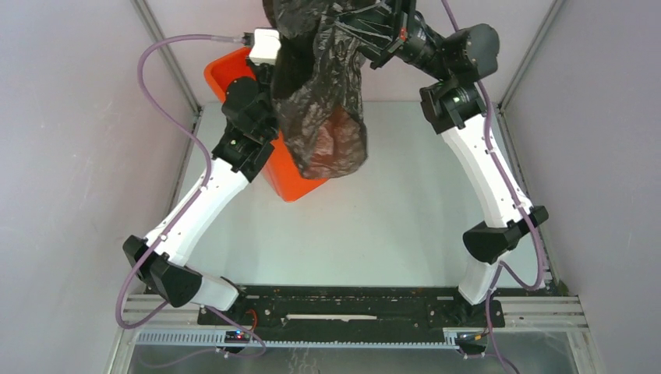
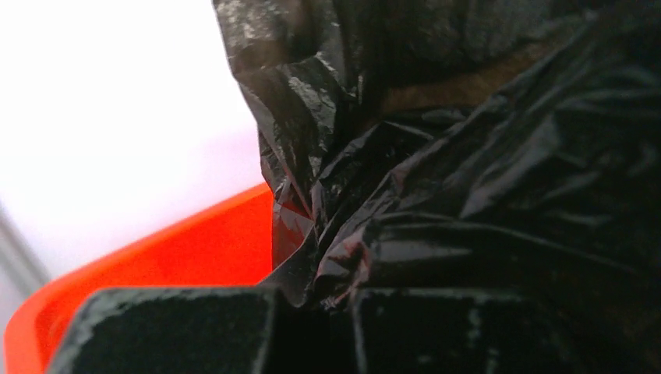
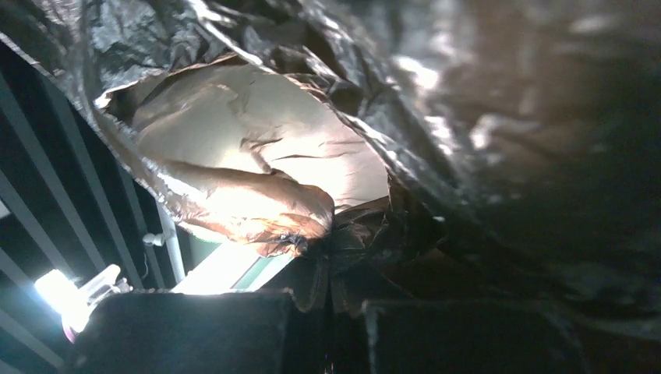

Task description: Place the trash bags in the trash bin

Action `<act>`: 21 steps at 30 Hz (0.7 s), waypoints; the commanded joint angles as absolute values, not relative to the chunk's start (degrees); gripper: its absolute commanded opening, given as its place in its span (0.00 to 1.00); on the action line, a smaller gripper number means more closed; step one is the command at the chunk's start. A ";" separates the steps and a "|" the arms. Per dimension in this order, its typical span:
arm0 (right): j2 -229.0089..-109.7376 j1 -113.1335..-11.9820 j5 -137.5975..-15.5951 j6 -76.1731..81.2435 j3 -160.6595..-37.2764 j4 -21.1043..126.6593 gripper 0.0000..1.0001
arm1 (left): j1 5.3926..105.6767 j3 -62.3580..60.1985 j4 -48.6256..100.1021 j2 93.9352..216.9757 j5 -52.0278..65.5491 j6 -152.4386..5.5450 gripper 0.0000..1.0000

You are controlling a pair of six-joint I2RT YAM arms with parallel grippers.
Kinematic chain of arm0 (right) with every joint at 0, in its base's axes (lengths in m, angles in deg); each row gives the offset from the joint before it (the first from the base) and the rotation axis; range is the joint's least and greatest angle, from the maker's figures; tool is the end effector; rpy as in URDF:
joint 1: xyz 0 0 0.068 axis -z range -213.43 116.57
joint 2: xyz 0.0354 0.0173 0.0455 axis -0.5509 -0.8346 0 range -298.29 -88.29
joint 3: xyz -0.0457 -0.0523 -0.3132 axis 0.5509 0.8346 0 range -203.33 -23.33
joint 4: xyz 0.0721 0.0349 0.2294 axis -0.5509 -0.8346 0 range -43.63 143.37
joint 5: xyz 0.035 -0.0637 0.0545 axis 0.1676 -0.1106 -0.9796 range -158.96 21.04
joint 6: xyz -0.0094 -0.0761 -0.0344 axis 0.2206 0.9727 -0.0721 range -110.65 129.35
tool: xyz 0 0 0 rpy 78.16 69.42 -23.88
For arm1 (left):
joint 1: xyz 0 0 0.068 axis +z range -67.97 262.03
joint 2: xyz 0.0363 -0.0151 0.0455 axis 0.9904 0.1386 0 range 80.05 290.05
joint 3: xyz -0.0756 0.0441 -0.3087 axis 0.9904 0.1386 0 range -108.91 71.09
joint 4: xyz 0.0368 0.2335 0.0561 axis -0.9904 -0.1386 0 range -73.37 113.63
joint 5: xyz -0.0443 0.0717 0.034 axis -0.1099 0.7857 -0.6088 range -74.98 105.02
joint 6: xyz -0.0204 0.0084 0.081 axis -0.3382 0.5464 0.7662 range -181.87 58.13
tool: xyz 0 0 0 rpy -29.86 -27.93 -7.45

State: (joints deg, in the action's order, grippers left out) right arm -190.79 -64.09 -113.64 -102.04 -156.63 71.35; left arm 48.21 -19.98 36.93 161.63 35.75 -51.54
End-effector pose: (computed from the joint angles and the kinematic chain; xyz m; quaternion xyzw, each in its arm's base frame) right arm 0.2606 0.2148 0.6812 -0.0602 0.4785 0.8622 0.1549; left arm 0.2785 -0.1553 0.5752 0.0658 0.5609 -0.0693 0.8224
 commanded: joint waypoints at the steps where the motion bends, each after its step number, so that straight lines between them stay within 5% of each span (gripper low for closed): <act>1: -193.41 -63.87 -114.34 -104.92 -158.39 75.26 0.00 | 51.64 -19.64 31.29 158.15 47.18 -64.49 0.00; 4: -195.30 -62.81 -115.49 -105.68 -157.50 76.33 0.00 | 52.56 -19.66 25.73 157.04 49.79 -68.56 0.18; 7: -196.52 -62.00 -115.35 -106.58 -154.95 79.34 0.00 | 52.85 -21.69 17.35 155.65 48.05 -73.41 0.75; 9: -197.38 -61.46 -115.02 -106.89 -153.88 80.73 0.00 | 52.85 -24.06 9.28 155.20 45.84 -77.52 0.98; 21: -200.83 -58.01 -115.09 -108.98 -151.53 88.34 0.00 | 53.12 -15.51 -9.23 136.01 26.45 -86.72 1.00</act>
